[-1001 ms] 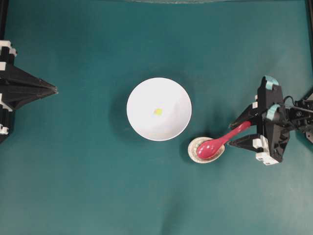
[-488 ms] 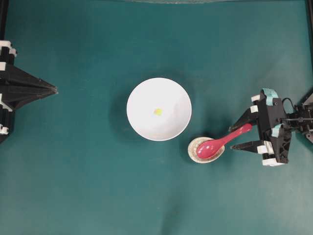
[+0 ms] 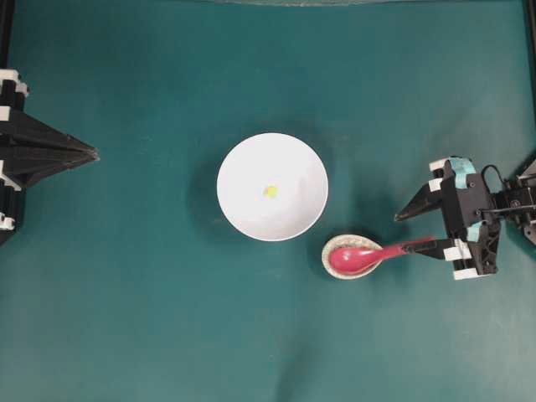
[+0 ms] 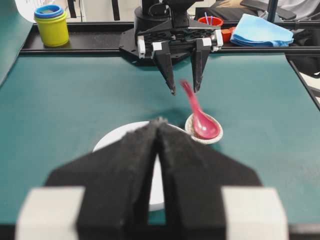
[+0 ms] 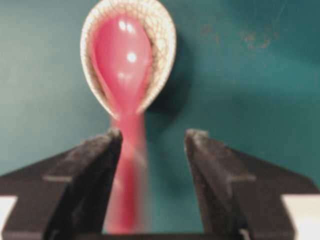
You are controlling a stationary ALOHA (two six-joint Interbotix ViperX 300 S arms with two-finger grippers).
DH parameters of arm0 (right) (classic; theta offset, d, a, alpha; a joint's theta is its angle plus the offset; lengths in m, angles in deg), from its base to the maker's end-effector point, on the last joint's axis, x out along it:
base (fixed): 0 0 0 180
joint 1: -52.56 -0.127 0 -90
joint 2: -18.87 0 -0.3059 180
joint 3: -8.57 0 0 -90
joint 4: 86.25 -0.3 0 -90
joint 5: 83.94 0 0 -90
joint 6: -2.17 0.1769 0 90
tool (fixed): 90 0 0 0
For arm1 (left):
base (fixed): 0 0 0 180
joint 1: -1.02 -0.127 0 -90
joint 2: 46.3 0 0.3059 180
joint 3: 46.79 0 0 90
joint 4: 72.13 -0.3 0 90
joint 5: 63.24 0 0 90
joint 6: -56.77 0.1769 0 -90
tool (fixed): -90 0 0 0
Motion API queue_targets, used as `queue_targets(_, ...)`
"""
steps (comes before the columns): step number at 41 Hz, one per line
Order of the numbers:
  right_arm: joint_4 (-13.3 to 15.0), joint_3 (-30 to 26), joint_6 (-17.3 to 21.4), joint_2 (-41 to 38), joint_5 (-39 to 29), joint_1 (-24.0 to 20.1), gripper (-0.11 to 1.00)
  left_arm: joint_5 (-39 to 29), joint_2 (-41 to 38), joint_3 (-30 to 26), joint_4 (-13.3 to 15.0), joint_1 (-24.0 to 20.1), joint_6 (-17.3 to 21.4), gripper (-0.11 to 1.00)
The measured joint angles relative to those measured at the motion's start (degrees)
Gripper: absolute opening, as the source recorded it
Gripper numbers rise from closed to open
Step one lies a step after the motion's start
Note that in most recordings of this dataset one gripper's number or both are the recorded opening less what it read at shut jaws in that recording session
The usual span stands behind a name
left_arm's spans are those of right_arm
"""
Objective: Scoop the yellow hexagonal prism block from the bowl with a spoon using the right arm.
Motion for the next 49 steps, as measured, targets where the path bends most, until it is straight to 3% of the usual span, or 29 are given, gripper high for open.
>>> queue_targets(8, 0.3, 0.0, -0.1, 0.1, 0.1, 0.1, 0.58, 0.1, 0.0, 0.0, 0.0, 0.0, 0.0, 0.04)
queue_targets(13, 0.1, 1.1, 0.0, 0.1, 3.6, 0.1, 0.58, 0.0, 0.1, 0.0, 0.0, 0.0, 0.0, 0.04)
queue_targets(28, -9.1, 9.8, 0.4, -2.6, 26.3, -1.9, 0.58, 0.0, 0.0, 0.0, 0.0, -0.1, 0.0, 0.04)
queue_targets(49, -17.8, 9.5, 0.5, -19.0, 45.4, -10.1, 0.58, 0.0, 0.0, 0.0, 0.0, 0.0, 0.0, 0.04)
